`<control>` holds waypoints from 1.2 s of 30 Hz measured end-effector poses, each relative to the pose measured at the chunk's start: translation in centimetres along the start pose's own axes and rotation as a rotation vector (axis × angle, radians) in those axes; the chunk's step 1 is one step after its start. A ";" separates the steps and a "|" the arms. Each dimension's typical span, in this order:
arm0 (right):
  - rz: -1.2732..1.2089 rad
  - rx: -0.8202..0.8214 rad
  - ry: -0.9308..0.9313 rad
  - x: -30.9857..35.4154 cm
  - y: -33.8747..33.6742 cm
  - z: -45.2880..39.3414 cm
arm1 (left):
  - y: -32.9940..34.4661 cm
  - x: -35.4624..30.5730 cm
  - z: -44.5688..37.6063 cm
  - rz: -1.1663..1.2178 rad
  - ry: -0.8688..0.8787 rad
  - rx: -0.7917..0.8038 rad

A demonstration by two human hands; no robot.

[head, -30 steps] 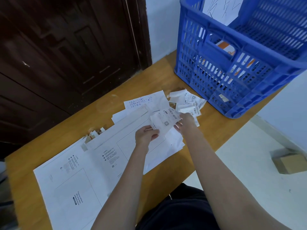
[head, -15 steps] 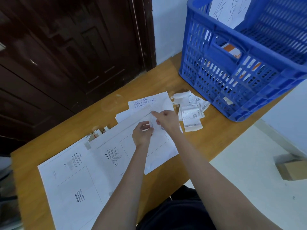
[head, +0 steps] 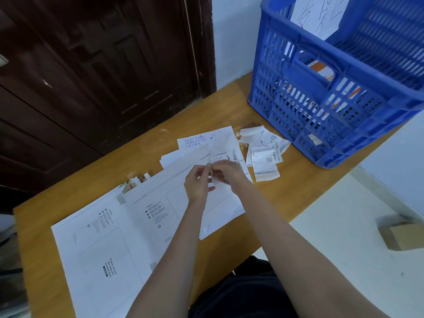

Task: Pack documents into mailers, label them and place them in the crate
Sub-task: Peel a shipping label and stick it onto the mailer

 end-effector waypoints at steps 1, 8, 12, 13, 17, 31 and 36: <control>-0.021 0.016 0.008 0.0 0.0 0.1 | -0.1 0.0 -0.1 -0.011 0.019 0.003; 0.008 0.036 0.035 -0.5 -0.1 0.0 | -0.5 0.0 -0.3 -0.010 0.008 0.036; -0.143 0.041 0.090 -1.1 0.0 -0.3 | -0.5 -0.3 -0.5 -0.015 -0.019 0.103; -0.137 0.032 0.096 -1.2 0.0 -0.3 | -0.5 -0.4 -0.5 -0.037 -0.014 0.120; -0.173 0.023 0.127 -1.3 0.0 -0.3 | -0.3 -0.3 -0.8 -0.086 -0.045 0.148; -0.274 0.044 0.130 -1.4 0.4 0.1 | -0.3 -0.1 -1.5 -0.144 -0.078 0.069; 0.031 -0.039 -0.005 -1.5 2.0 0.1 | -0.6 -0.8 -1.5 -0.276 -0.006 0.008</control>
Point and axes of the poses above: each hand's wrist, its own z-axis away from the middle knuckle, its own y-axis out of the palm, x = y × z, the point moved 2 cm from there along -z, towards the middle knuckle, and after that the axes turned 8 degrees about -y, right-handed, at the moved point
